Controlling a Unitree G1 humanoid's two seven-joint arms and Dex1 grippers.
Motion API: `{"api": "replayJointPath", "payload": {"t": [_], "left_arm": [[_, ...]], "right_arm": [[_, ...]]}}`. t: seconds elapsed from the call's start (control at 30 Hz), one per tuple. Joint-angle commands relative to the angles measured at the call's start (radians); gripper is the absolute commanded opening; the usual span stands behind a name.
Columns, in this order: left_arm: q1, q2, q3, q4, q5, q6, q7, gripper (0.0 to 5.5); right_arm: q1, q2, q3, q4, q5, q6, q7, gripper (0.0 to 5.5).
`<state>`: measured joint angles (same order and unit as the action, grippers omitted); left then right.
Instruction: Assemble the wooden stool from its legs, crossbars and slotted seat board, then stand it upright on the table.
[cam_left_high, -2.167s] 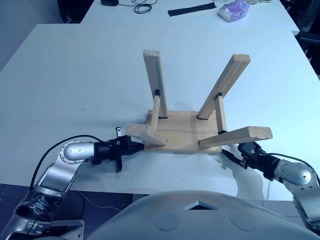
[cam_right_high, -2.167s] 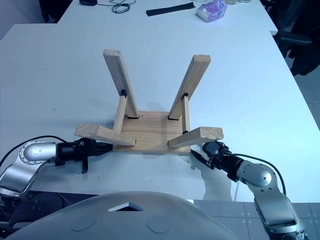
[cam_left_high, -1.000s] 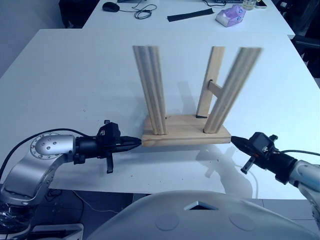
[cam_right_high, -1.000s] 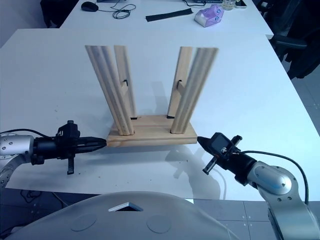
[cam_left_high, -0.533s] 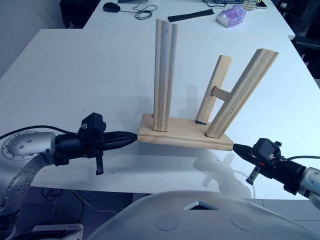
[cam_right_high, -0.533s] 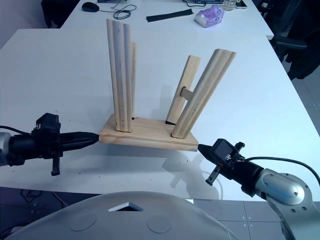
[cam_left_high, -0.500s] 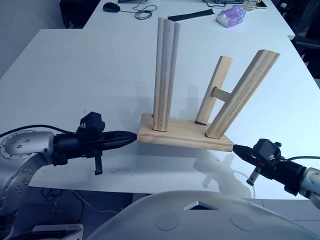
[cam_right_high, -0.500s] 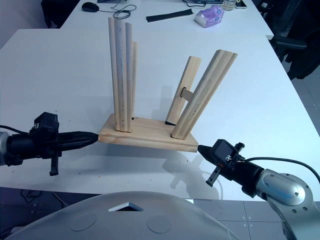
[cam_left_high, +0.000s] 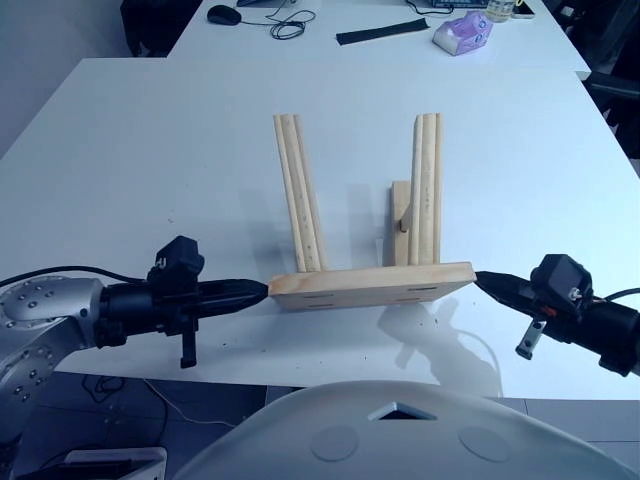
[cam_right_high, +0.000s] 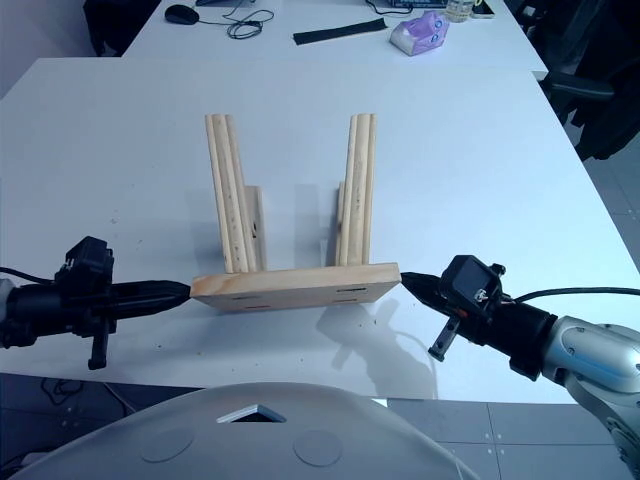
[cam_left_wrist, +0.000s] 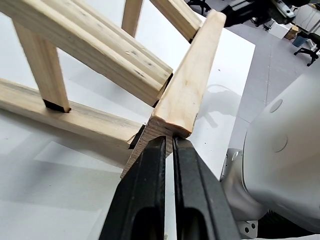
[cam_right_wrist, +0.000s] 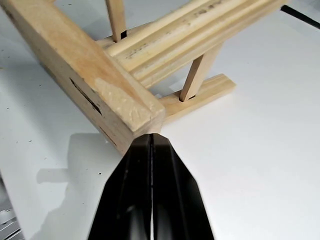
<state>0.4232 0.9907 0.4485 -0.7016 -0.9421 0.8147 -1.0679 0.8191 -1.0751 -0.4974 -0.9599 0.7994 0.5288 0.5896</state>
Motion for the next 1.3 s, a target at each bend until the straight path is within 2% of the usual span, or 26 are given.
{"api": "replayJointPath", "payload": {"t": [0.03,0.1,0.37,0.4,0.53,0.63,0.73,0.87,1.03,1.23,1.3], "left_arm": [[-0.078,-0.001,-0.066,-0.019,-0.03,-0.04,-0.049,0.26],[-0.069,0.005,-0.087,0.006,0.027,-0.07,-0.078,0.26],[-0.028,0.005,-0.232,0.206,0.386,-0.389,-0.168,0.26],[-0.04,-0.005,-0.238,0.232,0.398,-0.405,-0.163,0.26],[-0.068,-0.02,-0.253,0.308,0.452,-0.501,-0.176,0.86],[-0.079,-0.042,-0.265,0.375,0.517,-0.642,-0.189,1.25],[-0.096,-0.053,-0.297,0.47,0.576,-0.809,-0.239,1.27],[-0.174,-0.091,-0.375,0.656,0.682,-1.105,-0.293,1.27],[-0.288,-0.142,-0.455,0.805,0.712,-1.22,-0.31,1.27],[-0.329,-0.164,-0.521,0.907,0.728,-1.309,-0.335,2.15],[-0.331,-0.17,-0.539,0.926,0.722,-1.327,-0.352,2.15]], "right_arm": [[0.009,-0.038,0.073,-0.087,0.102,-0.073,0.046,0.02],[0.04,-0.032,0.088,-0.087,0.061,-0.069,0.045,0.02],[0.051,0.05,0.104,-0.045,-0.124,-0.035,0.054,0.02],[0.045,0.063,0.11,-0.034,-0.143,-0.039,0.057,0.2],[0.03,0.112,0.12,0.023,-0.207,-0.055,0.081,0.74],[0.011,0.134,0.13,0.07,-0.261,-0.072,0.1,1.12],[-0.021,0.139,0.188,0.16,-0.355,-0.135,0.138,1.14],[-0.095,0.138,0.331,0.31,-0.513,-0.274,0.193,1.14],[-0.164,0.176,0.45,0.435,-0.594,-0.382,0.241,1.14],[-0.207,0.222,0.503,0.491,-0.6,-0.426,0.271,2.0],[-0.238,0.236,0.525,0.513,-0.607,-0.434,0.28,2.0]]}}
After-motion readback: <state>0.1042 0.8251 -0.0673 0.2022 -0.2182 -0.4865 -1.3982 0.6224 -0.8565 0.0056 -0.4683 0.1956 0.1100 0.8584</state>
